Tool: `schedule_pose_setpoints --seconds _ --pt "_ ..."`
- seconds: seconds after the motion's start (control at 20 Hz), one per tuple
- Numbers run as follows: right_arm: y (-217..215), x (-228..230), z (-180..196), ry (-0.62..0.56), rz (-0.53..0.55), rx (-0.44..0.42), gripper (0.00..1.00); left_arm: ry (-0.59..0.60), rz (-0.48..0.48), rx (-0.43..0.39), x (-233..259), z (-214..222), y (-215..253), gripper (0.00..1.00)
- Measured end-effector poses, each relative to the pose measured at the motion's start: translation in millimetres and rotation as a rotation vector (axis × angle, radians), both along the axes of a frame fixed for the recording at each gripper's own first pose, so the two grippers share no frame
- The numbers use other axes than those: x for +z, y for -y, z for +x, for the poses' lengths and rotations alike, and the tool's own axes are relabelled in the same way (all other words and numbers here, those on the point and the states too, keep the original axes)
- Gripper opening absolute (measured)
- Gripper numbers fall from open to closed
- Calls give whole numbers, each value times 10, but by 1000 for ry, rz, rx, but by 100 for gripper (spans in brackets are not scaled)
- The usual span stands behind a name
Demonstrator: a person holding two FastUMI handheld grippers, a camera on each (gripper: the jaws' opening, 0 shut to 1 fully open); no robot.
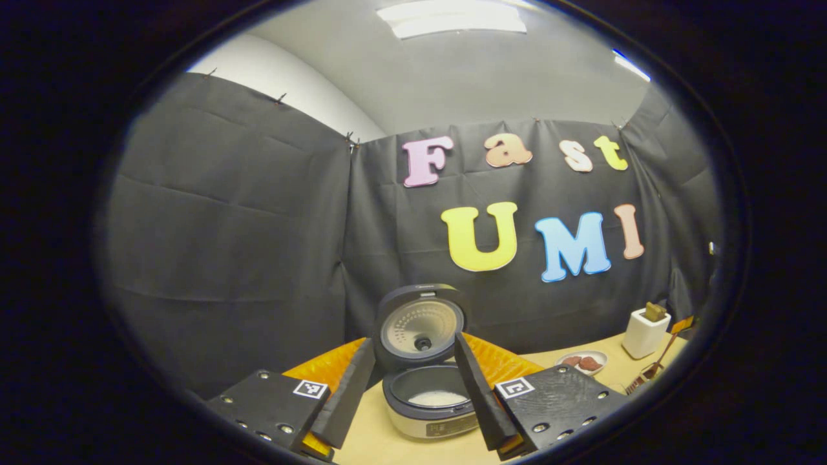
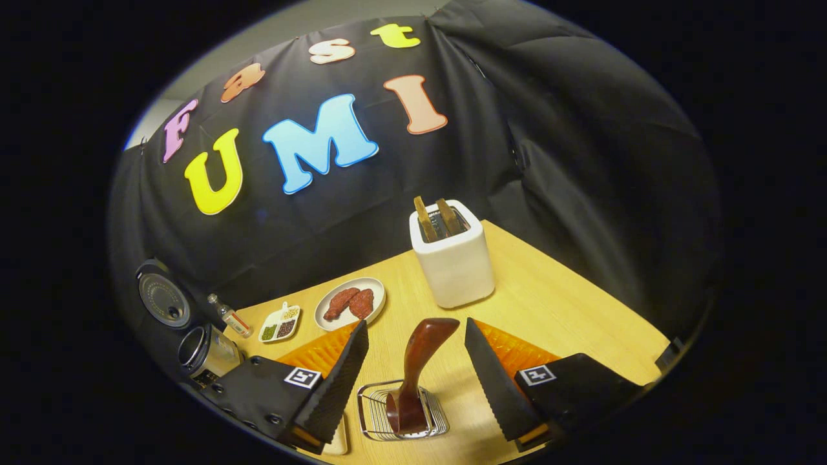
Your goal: Close the left gripper, press the button to open the rice cooker; take a wooden spoon from the chopstick holder with the right hand, scoop a spoonful of rice and pour it into the rice cooker, then put the wooden spoon back into the chopstick holder.
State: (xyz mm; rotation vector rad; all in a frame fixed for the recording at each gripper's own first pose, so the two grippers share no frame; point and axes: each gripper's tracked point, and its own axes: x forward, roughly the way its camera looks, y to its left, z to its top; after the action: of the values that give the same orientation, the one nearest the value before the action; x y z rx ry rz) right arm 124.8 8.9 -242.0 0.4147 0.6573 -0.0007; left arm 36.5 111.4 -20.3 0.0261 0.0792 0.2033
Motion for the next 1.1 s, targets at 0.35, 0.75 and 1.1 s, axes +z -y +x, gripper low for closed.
schedule_pose_setpoints --seconds 0.35,0.75,1.1 --pt "-260 -360 -119 -148 120 14 83 -37 12 16 -127 -34 -78 77" --pt "-262 -451 -206 -186 136 -10 16 -37 6 20 -174 24 -156 77" --pt "-262 231 -159 1 -47 70 8 -24 -9 -6 -173 137 -145 79"
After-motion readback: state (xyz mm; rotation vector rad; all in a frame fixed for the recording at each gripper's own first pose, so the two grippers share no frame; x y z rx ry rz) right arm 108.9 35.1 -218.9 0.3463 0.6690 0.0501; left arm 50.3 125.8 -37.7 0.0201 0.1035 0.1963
